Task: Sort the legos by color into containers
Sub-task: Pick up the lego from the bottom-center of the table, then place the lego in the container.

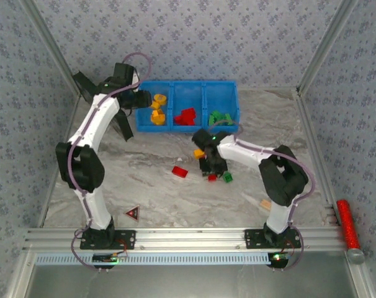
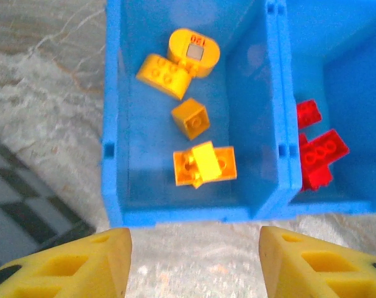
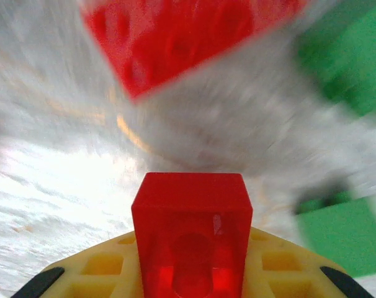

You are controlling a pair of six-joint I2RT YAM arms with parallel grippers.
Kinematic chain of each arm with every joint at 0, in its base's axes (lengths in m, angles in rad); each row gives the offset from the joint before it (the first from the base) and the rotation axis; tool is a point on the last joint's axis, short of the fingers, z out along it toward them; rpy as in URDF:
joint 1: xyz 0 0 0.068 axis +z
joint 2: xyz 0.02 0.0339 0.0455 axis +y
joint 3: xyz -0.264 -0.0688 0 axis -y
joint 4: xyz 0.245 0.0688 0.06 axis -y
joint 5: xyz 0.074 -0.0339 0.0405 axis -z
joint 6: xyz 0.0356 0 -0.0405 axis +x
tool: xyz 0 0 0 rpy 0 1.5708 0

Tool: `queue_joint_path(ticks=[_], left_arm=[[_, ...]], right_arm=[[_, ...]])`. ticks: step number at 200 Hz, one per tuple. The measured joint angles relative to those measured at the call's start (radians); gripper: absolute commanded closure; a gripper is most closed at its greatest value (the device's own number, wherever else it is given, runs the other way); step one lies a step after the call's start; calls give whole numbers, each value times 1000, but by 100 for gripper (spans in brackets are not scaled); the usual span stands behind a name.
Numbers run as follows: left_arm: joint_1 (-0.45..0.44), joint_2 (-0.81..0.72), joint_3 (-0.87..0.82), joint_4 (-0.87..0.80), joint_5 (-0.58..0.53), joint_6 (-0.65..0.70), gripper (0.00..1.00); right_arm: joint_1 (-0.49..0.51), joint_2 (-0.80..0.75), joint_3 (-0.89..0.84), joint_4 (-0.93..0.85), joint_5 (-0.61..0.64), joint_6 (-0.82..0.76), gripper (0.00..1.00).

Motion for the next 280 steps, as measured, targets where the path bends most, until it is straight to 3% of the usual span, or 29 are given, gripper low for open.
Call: queue_joint_path(ticks=[49,96,129,179,248,280], left_arm=[[0,-224,-253,-15,3,-13,44],[-21,-397,-465,-37,13,-61,43],[-130,-447,-576,-35,20,-134,43],[-298,-422,-653,-10,34,-284,42],[-387,-264,-660,11,65,-539,41],[-423,-213,-660,44,79,-613,40]], right_arm=[[-115,74,417,-22,64,-200,78],[-126,393,842,-4,96,-351,77],[-119,602,1085,-17,97,-420,74],[-113,696,1135,-11,100,-481,67],[-90,703,1093,40,118,-547,42],[-80,689,1050,58,118,-563,37]])
